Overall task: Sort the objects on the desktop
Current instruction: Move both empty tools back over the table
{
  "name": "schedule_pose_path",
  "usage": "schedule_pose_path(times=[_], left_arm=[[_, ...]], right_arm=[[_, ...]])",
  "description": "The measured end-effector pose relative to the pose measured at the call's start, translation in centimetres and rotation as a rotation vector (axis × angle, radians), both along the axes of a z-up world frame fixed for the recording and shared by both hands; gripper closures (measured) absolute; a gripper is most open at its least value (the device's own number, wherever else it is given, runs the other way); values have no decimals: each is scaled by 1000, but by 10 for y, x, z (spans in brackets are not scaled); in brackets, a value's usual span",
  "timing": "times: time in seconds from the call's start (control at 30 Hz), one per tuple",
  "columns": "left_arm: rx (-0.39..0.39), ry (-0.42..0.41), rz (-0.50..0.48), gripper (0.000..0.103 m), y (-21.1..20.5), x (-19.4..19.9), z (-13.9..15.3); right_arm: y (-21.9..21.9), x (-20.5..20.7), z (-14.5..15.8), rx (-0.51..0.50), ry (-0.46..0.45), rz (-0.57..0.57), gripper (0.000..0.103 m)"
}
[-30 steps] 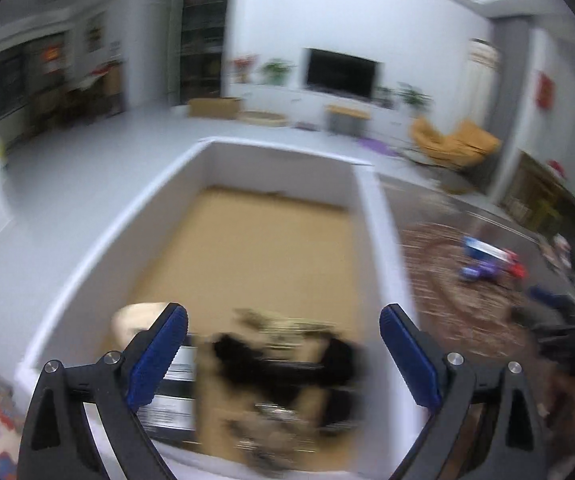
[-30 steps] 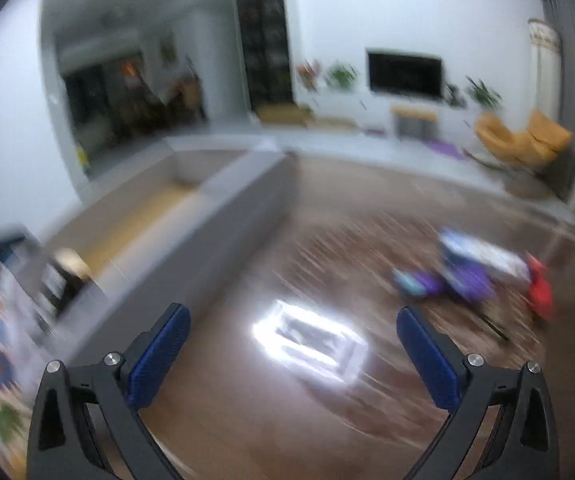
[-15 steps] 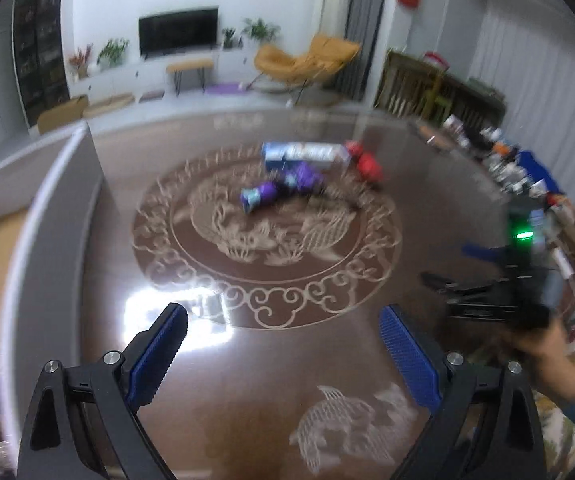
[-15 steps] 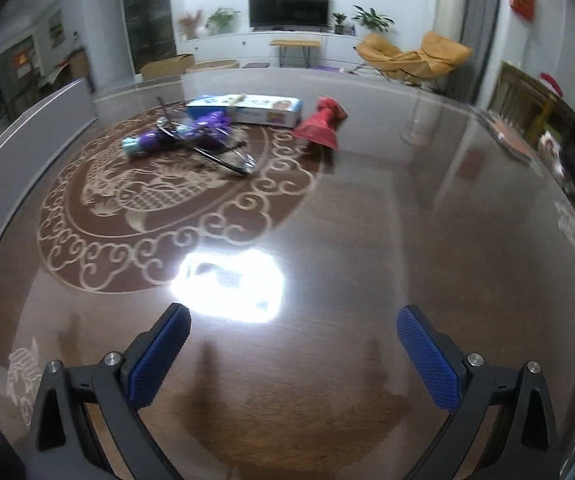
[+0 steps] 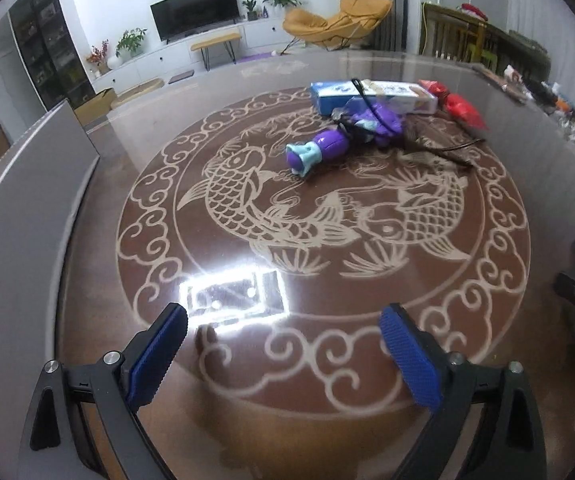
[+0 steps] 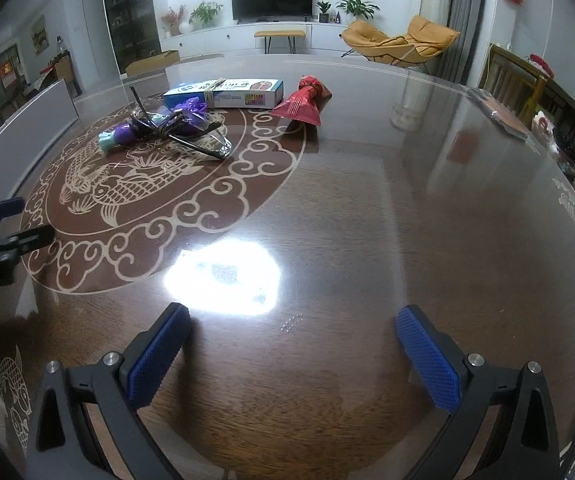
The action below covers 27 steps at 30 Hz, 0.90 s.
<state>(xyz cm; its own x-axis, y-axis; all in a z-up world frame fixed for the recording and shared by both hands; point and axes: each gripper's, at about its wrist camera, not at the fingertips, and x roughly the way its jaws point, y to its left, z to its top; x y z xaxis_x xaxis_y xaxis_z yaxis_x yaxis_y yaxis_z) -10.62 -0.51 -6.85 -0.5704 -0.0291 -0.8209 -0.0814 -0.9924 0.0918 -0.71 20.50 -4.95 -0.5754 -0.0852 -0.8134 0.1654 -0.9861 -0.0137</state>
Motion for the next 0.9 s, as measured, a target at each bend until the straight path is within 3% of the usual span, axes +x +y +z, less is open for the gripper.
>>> schedule_pose_path(times=[0.13, 0.9], left_arm=[[105, 4, 26, 0, -17, -3, -6], [90, 2, 22, 0, -18, -1, -6]], right_arm=[[0, 0, 0, 0, 0, 0, 0], [-1, -1, 1, 0, 0, -2, 0]])
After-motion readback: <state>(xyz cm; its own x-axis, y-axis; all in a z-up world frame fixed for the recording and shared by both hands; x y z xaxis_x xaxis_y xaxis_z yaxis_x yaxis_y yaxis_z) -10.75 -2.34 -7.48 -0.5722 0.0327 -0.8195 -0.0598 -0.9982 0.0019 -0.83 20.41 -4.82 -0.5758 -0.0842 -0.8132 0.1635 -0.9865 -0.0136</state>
